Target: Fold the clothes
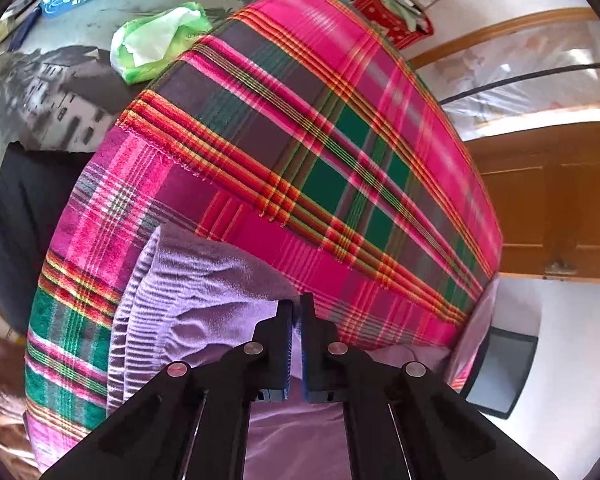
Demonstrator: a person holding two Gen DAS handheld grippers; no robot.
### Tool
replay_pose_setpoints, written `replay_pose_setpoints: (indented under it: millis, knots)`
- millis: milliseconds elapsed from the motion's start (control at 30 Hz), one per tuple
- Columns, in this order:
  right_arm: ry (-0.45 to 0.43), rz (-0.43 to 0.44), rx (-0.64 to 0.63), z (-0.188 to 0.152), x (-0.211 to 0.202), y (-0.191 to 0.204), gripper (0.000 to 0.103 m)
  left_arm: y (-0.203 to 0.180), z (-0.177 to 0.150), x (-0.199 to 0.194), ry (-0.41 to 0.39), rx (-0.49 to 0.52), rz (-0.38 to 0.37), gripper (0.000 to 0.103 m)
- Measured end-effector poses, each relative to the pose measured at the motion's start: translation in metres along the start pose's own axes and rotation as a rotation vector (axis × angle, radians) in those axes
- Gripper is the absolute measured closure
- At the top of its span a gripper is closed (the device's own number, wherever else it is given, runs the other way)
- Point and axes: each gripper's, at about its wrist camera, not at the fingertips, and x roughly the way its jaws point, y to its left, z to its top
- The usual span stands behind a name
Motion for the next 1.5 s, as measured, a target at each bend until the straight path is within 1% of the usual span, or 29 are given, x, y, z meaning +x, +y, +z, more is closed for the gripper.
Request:
replay_pose_setpoints:
  millis: [200,267,367,433,667,833,967,1233,1433,1500]
  knots:
    - [0.0,-0.017,0.009,-0.002,-0.003,0.004,0.098,0.015,-0.01,-0.013,-0.04,0.01,-0.051,0.1]
    - [-0.001,-0.025,0.009,-0.003,-0.005,0.006,0.098,0.02,-0.013,-0.017,-0.059,0.005,-0.054,0.1]
    - [-0.014,-0.044,0.011,-0.003,-0.01,0.008,0.098,0.02,-0.024,-0.023,-0.085,0.024,-0.068,0.1]
    - [-0.024,-0.053,0.018,-0.003,-0.014,0.009,0.098,0.023,-0.032,-0.034,-0.095,0.04,-0.082,0.1]
    - [-0.081,-0.094,0.005,0.002,-0.039,0.021,0.098,0.022,-0.048,-0.055,-0.143,0.064,-0.112,0.1]
    - [-0.145,-0.104,-0.015,0.006,-0.063,0.036,0.098,0.034,-0.062,-0.075,-0.155,0.067,-0.13,0.1]
    - [-0.169,-0.124,-0.055,0.006,-0.077,0.051,0.098,0.046,-0.073,-0.087,-0.164,0.052,-0.151,0.1]
    - [-0.144,-0.16,-0.086,-0.015,-0.081,0.065,0.098,0.069,-0.107,-0.093,-0.153,0.056,-0.183,0.1]
    - [-0.121,-0.184,-0.102,-0.036,-0.082,0.072,0.098,0.09,-0.133,-0.086,-0.147,0.028,-0.234,0.1]
    - [-0.112,-0.187,-0.104,-0.043,-0.081,0.073,0.098,0.096,-0.139,-0.085,-0.156,0.018,-0.25,0.1]
